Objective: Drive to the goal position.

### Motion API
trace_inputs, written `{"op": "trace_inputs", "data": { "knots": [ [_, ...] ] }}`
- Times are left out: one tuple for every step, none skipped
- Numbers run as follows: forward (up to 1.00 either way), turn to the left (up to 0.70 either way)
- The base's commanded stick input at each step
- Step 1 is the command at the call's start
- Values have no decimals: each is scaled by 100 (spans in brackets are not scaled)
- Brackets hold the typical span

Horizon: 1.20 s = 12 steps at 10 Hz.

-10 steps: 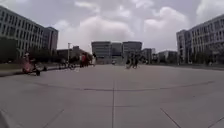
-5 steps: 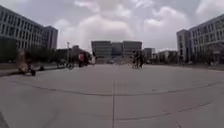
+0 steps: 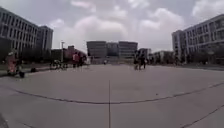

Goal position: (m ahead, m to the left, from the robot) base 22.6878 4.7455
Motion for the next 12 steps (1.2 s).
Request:
{"op": "trace_inputs", "data": {
  "knots": [
    [70,0],
    [70,0],
    [70,0],
    [70,0],
    [70,0],
    [70,0],
    [70,0],
    [70,0],
    [70,0],
    [70,0],
    [70,0],
    [70,0]
  ]
}}
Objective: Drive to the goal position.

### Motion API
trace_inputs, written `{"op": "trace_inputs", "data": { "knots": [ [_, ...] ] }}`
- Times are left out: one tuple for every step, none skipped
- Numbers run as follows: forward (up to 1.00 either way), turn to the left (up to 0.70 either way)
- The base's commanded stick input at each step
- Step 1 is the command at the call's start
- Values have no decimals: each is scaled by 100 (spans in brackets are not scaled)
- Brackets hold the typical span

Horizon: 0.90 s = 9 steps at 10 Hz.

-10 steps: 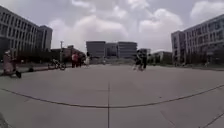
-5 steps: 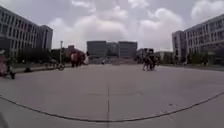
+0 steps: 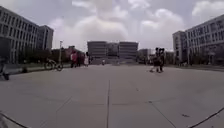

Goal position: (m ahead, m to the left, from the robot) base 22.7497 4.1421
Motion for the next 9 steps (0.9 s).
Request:
{"op": "trace_inputs", "data": {
  "knots": [
    [70,0],
    [70,0],
    [70,0],
    [70,0],
    [70,0],
    [70,0],
    [70,0],
    [70,0],
    [70,0]
  ]
}}
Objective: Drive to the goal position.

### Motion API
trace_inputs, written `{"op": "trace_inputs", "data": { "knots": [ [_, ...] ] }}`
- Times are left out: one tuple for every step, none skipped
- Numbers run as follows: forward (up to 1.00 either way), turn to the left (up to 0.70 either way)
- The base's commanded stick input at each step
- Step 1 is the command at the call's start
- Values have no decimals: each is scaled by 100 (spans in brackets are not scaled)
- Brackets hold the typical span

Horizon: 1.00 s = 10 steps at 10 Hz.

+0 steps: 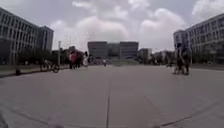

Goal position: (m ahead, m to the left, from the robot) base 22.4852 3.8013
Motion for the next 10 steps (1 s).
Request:
{"op": "trace_inputs", "data": {
  "knots": [
    [70,0],
    [70,0],
    [70,0],
    [70,0],
    [70,1],
    [70,2],
    [70,3],
    [70,0],
    [70,-2],
    [70,-8]
  ]
}}
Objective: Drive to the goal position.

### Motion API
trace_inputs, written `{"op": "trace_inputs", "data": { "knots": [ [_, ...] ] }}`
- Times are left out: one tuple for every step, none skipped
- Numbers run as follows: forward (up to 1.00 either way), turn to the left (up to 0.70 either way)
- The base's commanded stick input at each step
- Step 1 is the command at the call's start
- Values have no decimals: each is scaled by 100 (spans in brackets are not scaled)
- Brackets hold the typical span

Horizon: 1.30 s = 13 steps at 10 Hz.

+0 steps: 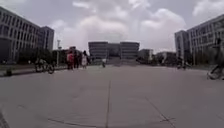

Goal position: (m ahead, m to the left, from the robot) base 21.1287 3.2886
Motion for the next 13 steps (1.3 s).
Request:
{"op": "trace_inputs", "data": {
  "knots": [
    [70,-14],
    [70,-14],
    [70,-13],
    [70,-9],
    [70,-3],
    [70,0],
    [70,0],
    [70,0],
    [70,0],
    [70,0],
    [70,0],
    [70,0],
    [70,0]
  ]
}}
